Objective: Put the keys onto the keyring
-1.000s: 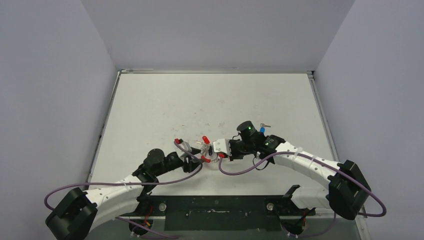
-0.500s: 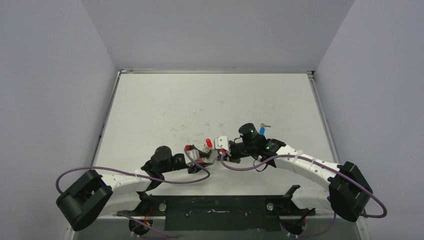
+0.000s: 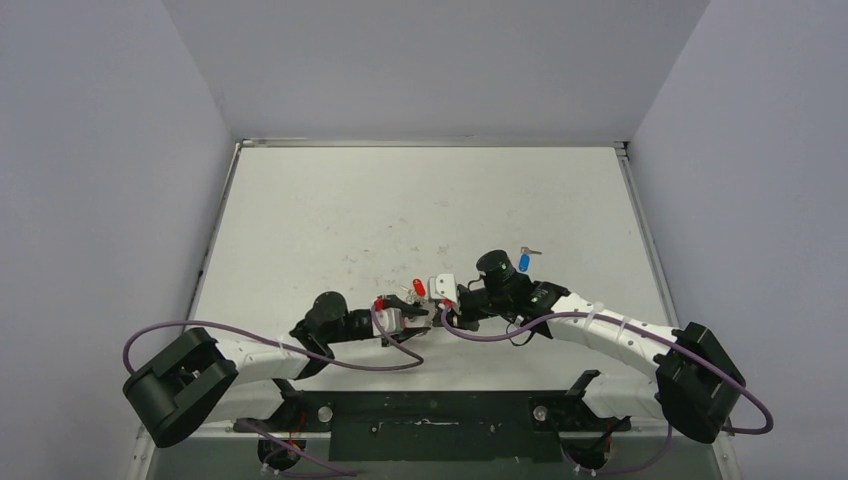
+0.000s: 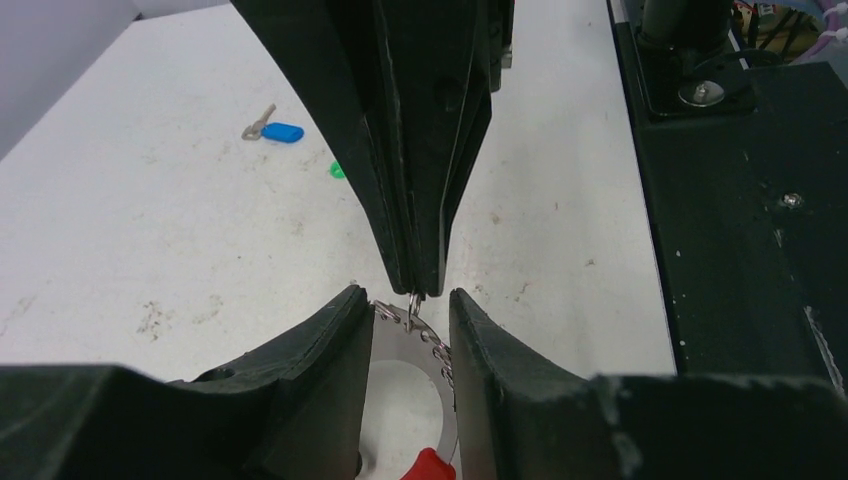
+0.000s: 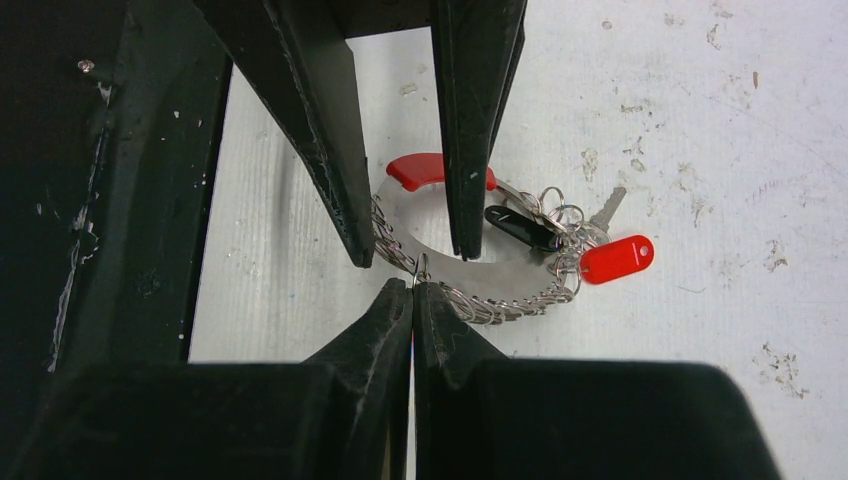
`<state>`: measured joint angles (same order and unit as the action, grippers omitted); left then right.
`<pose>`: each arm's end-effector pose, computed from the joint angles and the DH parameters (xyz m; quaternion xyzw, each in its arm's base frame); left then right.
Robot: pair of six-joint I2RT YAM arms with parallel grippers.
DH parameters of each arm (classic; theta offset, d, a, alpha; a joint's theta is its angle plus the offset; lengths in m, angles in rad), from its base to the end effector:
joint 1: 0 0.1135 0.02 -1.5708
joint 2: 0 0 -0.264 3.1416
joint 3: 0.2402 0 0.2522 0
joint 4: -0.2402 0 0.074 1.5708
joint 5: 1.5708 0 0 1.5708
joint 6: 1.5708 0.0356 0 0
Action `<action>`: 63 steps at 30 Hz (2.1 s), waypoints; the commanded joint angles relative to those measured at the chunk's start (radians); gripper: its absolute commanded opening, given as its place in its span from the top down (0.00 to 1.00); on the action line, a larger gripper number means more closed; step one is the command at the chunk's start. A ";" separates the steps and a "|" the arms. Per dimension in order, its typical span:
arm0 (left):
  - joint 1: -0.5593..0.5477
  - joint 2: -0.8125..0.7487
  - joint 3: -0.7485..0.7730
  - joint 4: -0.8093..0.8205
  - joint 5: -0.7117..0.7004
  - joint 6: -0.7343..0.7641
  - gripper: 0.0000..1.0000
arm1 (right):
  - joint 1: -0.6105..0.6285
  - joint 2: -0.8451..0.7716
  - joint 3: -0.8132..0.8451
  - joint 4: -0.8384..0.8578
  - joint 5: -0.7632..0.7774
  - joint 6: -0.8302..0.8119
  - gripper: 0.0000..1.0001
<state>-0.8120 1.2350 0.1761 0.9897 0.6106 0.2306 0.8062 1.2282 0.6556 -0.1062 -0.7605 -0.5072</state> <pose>0.1285 -0.1651 0.1715 0.5251 0.5026 -0.3970 0.5604 0.1535 0.1955 0.2172 -0.6382 0.5658 0.3908 0.3462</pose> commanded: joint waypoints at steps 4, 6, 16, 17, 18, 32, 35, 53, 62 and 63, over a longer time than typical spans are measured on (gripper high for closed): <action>-0.001 -0.107 0.063 -0.117 -0.033 0.039 0.68 | 0.005 -0.032 0.007 0.034 -0.047 -0.007 1.00; 0.000 -0.106 0.056 -0.123 -0.050 0.051 0.70 | 0.005 -0.033 0.007 0.034 -0.049 -0.007 1.00; -0.003 -0.060 0.055 -0.144 -0.037 0.151 0.70 | 0.005 -0.041 0.009 0.036 -0.056 -0.001 1.00; -0.003 -0.059 0.058 -0.150 -0.036 0.160 0.70 | 0.005 -0.040 0.009 0.034 -0.057 -0.001 1.00; -0.003 -0.058 0.060 -0.160 -0.031 0.170 0.70 | 0.005 -0.039 0.008 0.034 -0.058 -0.001 1.00; -0.010 -0.004 0.092 -0.149 0.016 0.194 0.74 | 0.006 -0.030 0.011 0.035 -0.066 -0.003 1.00; -0.016 0.015 0.105 -0.146 0.024 0.194 0.76 | 0.005 -0.030 0.012 0.034 -0.066 -0.003 1.00; -0.026 0.014 0.142 -0.279 0.009 0.274 0.98 | 0.005 -0.037 0.015 0.032 -0.060 -0.005 1.00; -0.026 -0.006 0.132 -0.278 -0.015 0.251 1.00 | 0.005 -0.045 0.024 0.039 -0.036 0.000 0.93; -0.027 -0.007 0.134 -0.278 -0.018 0.235 1.00 | 0.005 -0.055 0.021 0.048 -0.034 0.000 0.83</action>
<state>-0.8371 1.2484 0.2817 0.7242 0.6117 0.4839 0.8059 1.2182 0.6556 -0.1219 -0.7727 -0.5106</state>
